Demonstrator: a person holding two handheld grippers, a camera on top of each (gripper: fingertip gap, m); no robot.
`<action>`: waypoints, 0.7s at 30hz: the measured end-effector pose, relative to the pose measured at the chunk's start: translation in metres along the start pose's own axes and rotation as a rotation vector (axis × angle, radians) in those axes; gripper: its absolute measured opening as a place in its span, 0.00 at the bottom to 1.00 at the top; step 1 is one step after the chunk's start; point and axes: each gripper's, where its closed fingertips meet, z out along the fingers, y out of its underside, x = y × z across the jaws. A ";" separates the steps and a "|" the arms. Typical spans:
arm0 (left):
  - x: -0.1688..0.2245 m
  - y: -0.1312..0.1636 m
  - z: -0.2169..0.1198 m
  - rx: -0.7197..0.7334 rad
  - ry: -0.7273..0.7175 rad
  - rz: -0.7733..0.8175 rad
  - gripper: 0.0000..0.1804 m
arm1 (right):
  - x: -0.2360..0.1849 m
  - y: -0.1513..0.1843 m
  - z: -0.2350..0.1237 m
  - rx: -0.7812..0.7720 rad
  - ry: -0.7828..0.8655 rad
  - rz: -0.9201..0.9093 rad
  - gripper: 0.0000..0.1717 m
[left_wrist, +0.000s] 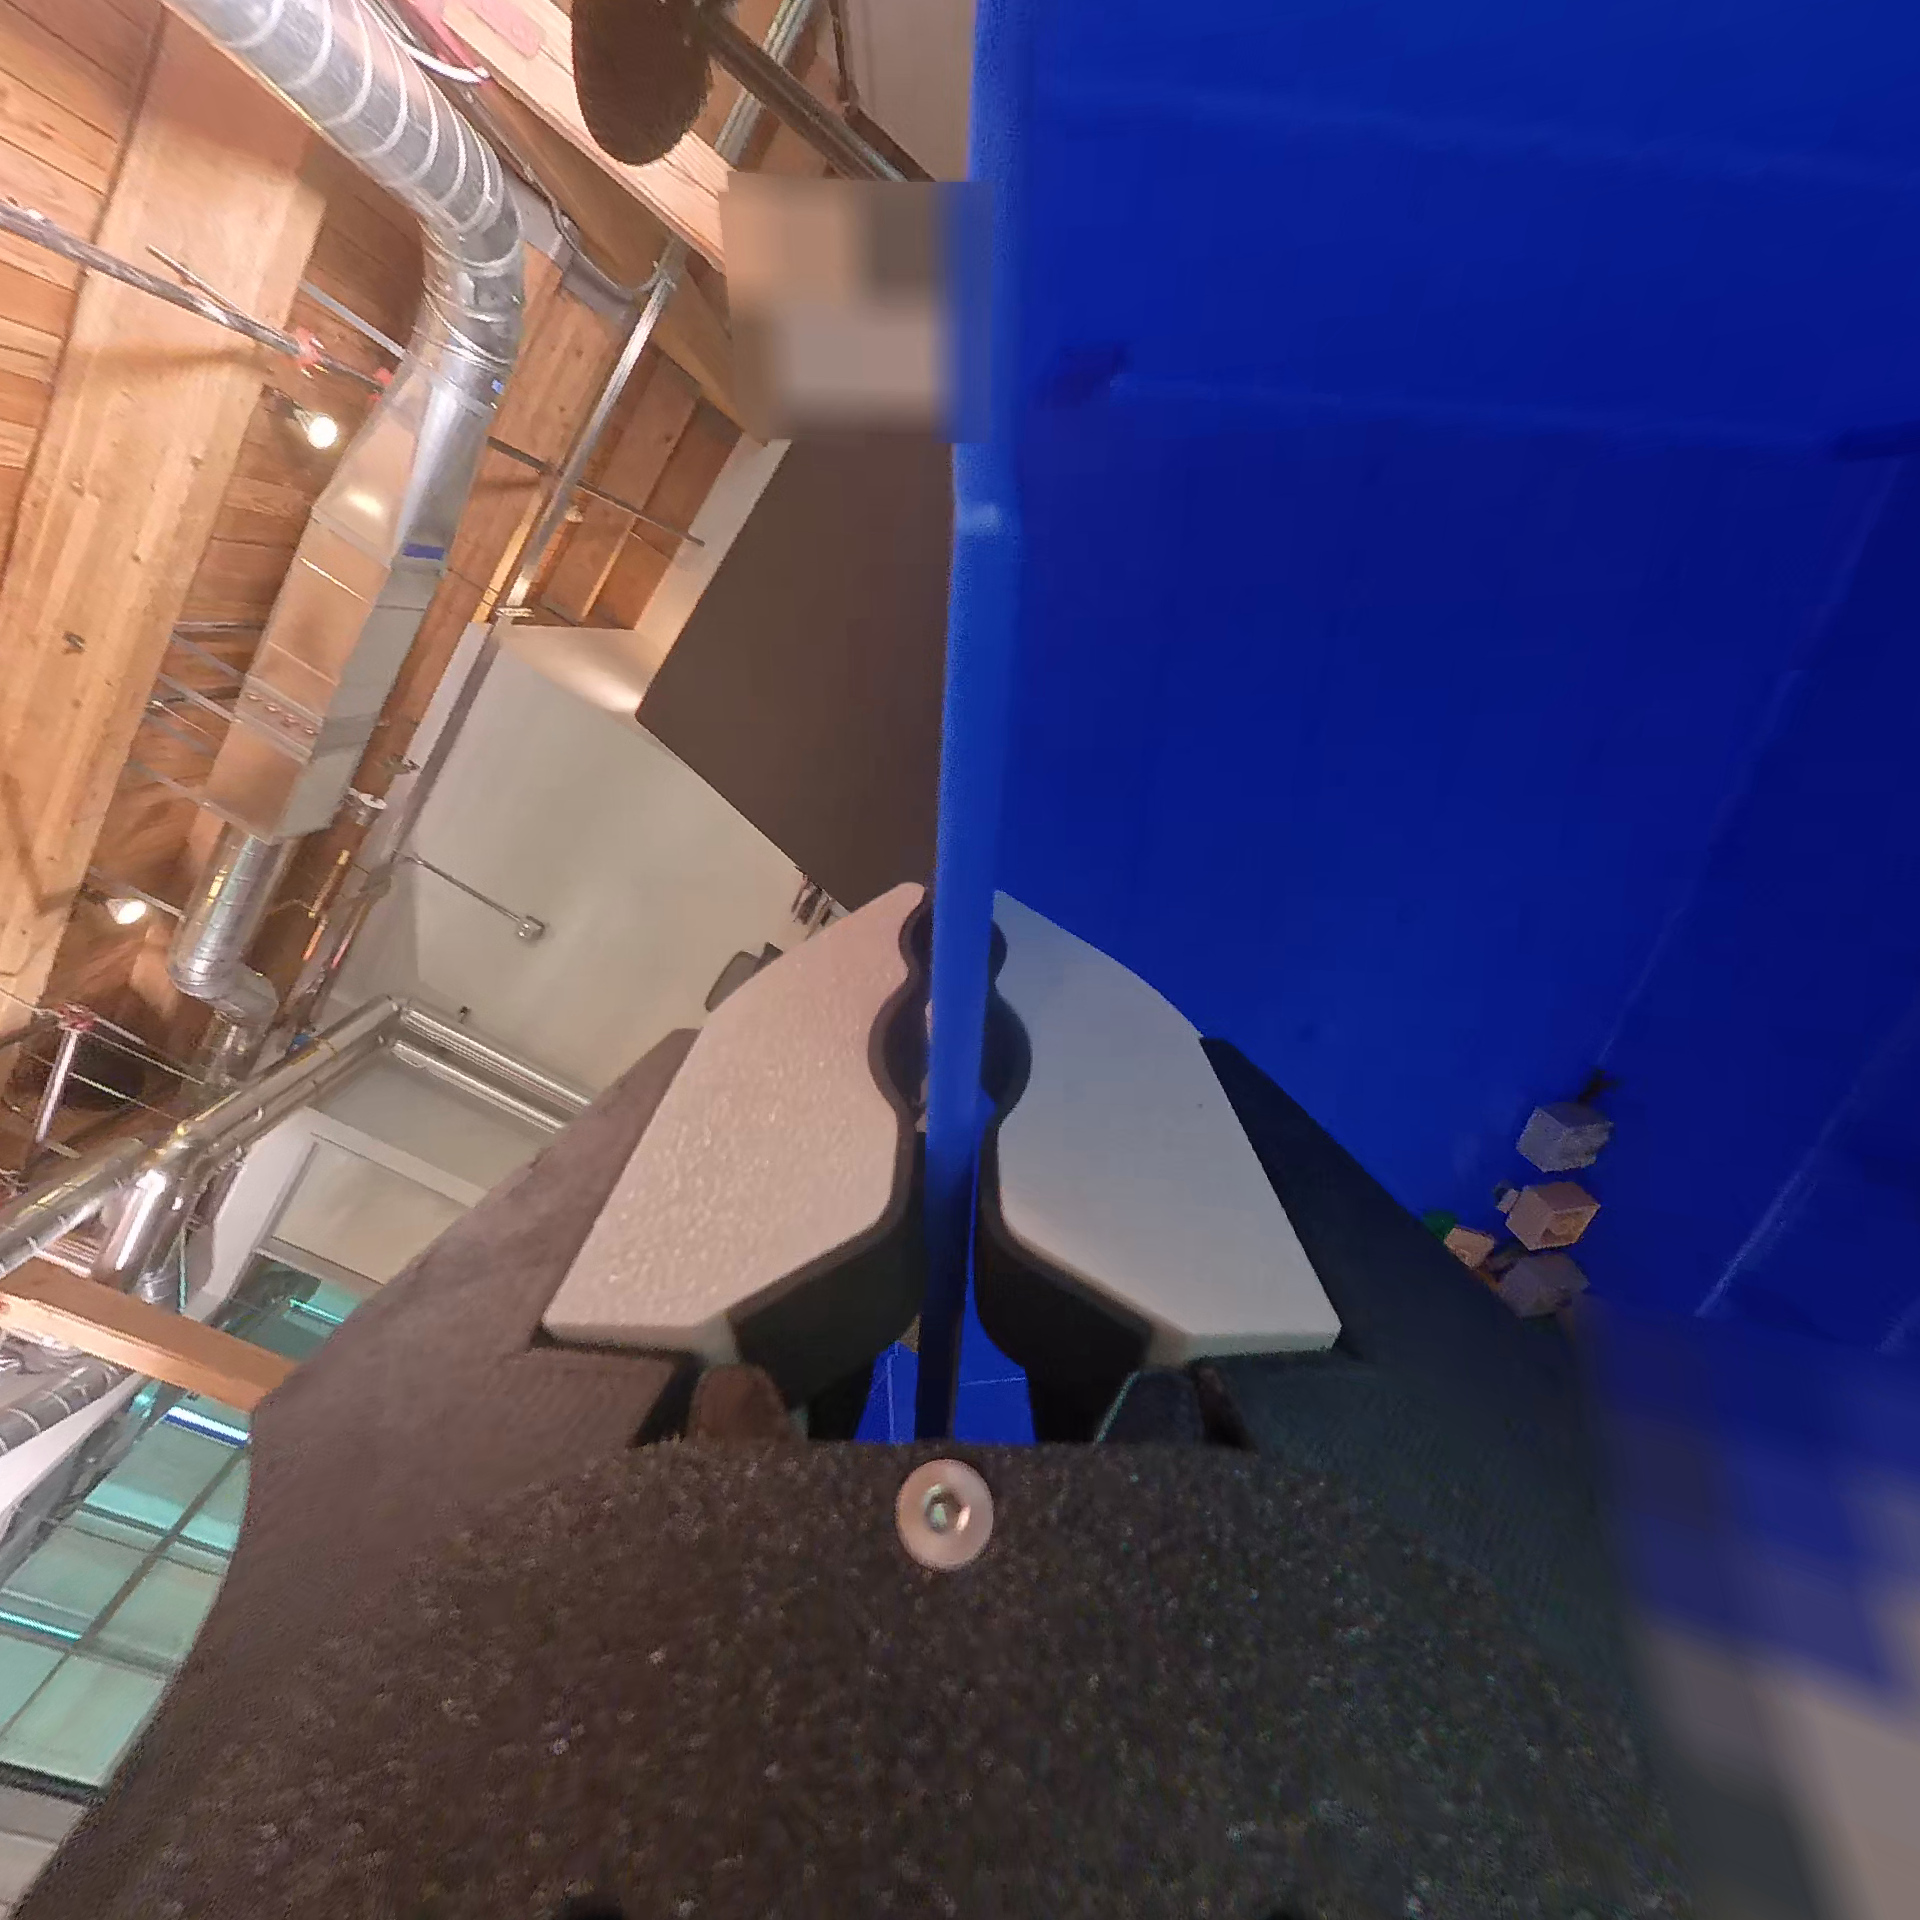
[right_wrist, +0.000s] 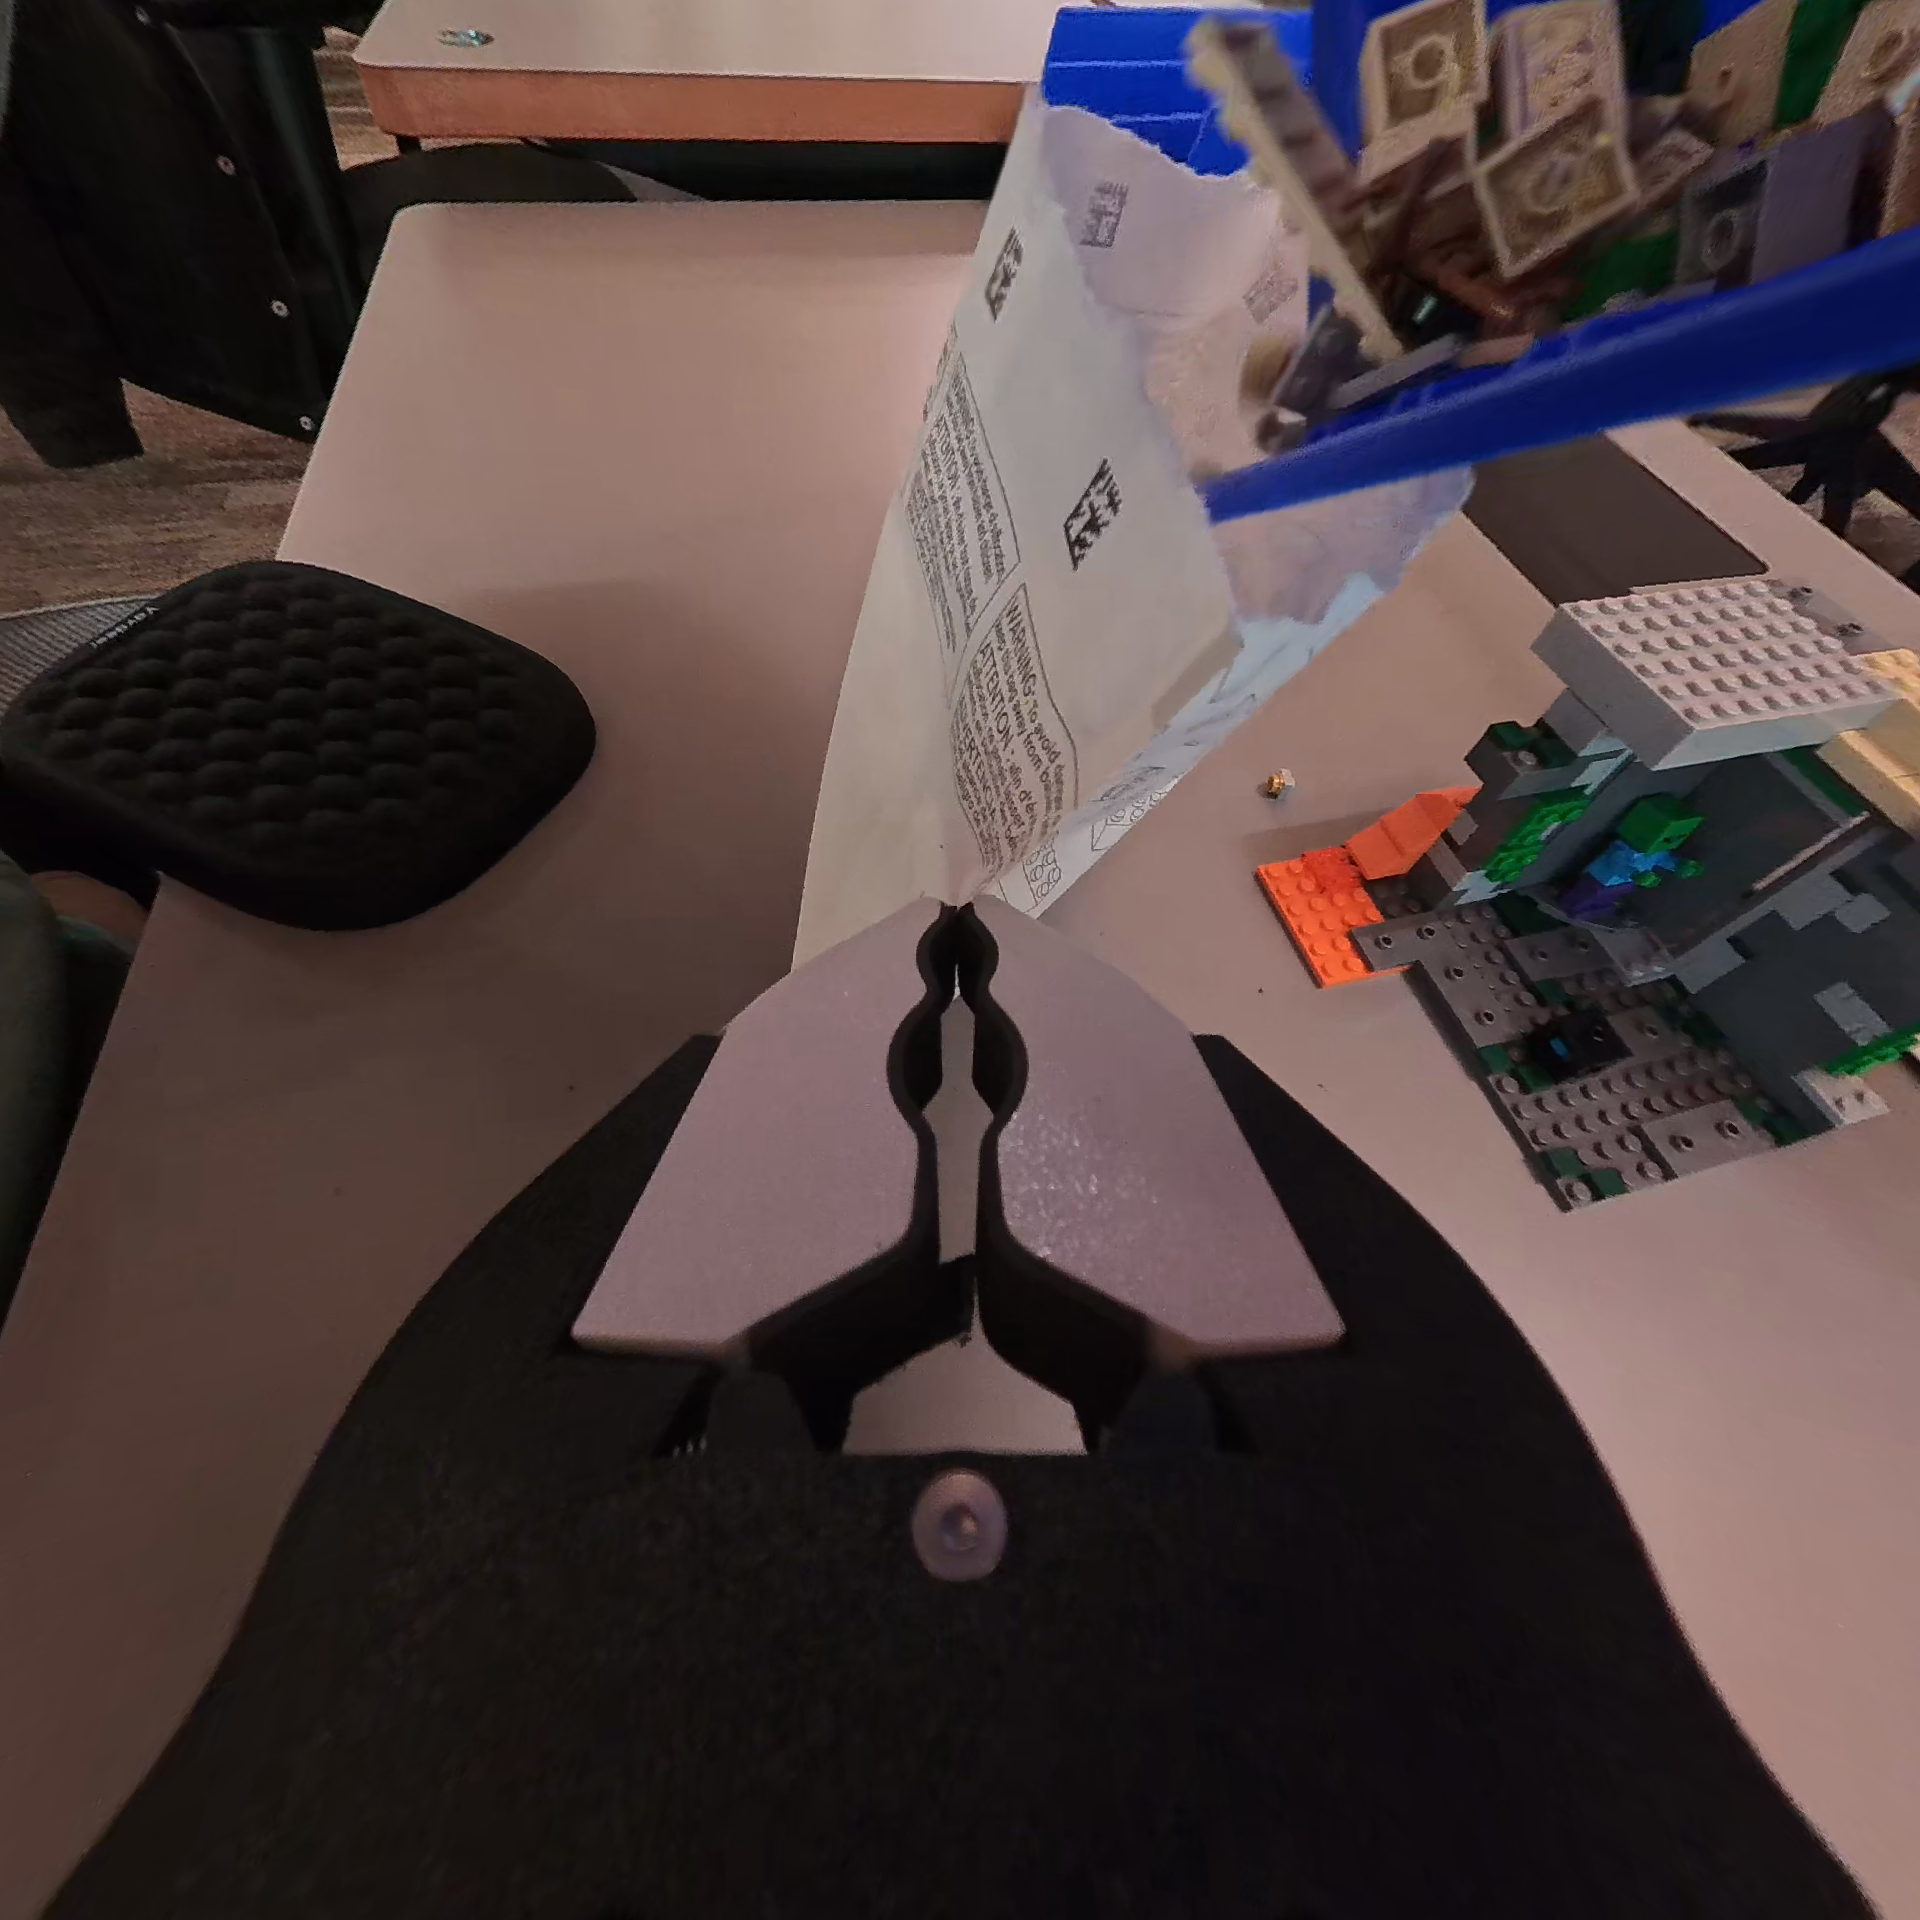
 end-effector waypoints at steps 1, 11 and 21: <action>0.000 -0.001 -0.002 0.006 -0.005 0.003 0.03 | 0.000 0.000 0.000 0.000 0.000 0.001 0.00; -0.011 -0.009 -0.013 0.049 -0.055 0.018 0.03 | 0.002 0.001 0.000 0.000 0.004 0.010 0.00; -0.001 0.006 -0.024 0.033 -0.051 -0.012 0.03 | 0.002 0.003 0.001 -0.004 0.004 0.016 0.00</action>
